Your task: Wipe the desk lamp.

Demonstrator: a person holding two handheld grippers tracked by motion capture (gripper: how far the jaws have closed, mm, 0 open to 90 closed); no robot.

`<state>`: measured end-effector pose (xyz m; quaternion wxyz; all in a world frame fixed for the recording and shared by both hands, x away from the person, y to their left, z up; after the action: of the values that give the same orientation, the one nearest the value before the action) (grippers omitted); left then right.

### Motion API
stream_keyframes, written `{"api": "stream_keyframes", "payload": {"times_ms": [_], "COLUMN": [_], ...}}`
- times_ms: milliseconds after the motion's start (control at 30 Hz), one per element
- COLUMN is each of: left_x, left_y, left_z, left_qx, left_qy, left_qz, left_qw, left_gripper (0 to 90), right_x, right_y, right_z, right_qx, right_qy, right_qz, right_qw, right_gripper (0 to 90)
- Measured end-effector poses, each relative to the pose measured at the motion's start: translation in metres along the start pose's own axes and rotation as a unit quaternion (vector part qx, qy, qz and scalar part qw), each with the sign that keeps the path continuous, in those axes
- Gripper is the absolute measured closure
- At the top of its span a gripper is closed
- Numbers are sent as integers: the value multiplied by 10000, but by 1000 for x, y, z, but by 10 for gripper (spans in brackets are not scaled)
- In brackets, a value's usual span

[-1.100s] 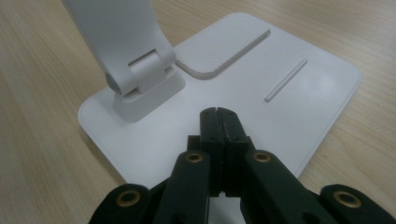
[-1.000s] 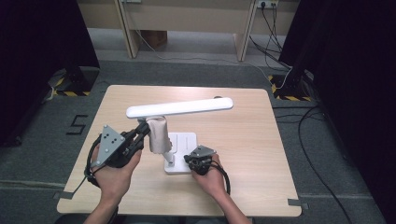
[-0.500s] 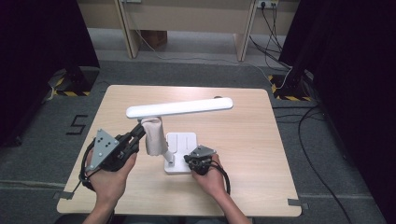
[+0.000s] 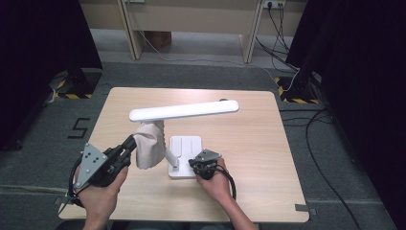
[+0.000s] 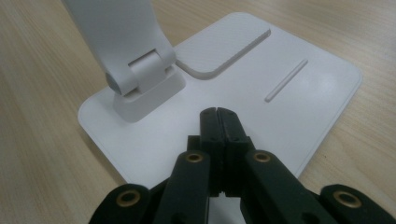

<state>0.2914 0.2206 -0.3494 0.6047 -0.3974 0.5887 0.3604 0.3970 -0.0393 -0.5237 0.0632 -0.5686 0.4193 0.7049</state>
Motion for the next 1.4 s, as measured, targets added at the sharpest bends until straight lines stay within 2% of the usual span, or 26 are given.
{"api": "stream_keyframes", "payload": {"times_ms": [67, 100, 267, 400, 633, 1067, 1133, 1233, 1333, 1400], "left_x": [0, 0, 6, 7, -7, 3, 2, -1, -2, -2], "left_y": [3, 5, 9, 13, 27, 29, 29, 25, 12, 6], "left_z": [5, 11, 19, 20, 12, 41, 42, 38, 32, 30], "left_qx": [-95, -209, -327, -329, -236, -780, -744, -606, -419, -381], "left_qy": [14, -21, 21, 25, -85, 3, 80, -5, -60, -46], "left_qz": [-2, 9, 93, 101, -92, 199, 141, 77, 68, 73], "left_qw": [10000, 9998, 9994, 9994, 9996, 9968, 9971, 9981, 9991, 9992], "left_gripper": [855, 855, 855, 855, 855, 855, 856, 856, 856, 855], "right_x": [0, 0, 0, 0, -1, -1, -1, -1, -1, -1], "right_y": [0, 0, 0, 0, -1, -2, -2, -2, -2, -2], "right_z": [0, 0, 0, 0, 0, 0, 0, 0, 0, 0], "right_qx": [-1, -5, -7, -6, -1, -3, -2, -15, -12, -10], "right_qy": [8, 0, 8, 4, 15, 28, 19, 5, 12, 10], "right_qz": [-6, -6, 0, -2, -1, -2, -6, -11, -12, -8], "right_qw": [10000, 10000, 10000, 10000, 10000, 10000, 10000, 10000, 10000, 10000], "right_gripper": [900, 900, 900, 900, 900, 900, 900, 900, 900, 900]}}
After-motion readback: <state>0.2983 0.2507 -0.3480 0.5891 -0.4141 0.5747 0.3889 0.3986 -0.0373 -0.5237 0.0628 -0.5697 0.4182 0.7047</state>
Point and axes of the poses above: each handheld gripper's, and its own axes: y roughly backward along the jaws, x roughly out of its underside, z roughly to its left, the point moved 2 cm from there along -y, roughly forward along the jaws, and after that the axes turned 5 degrees about -z, right-handed, at the moved point
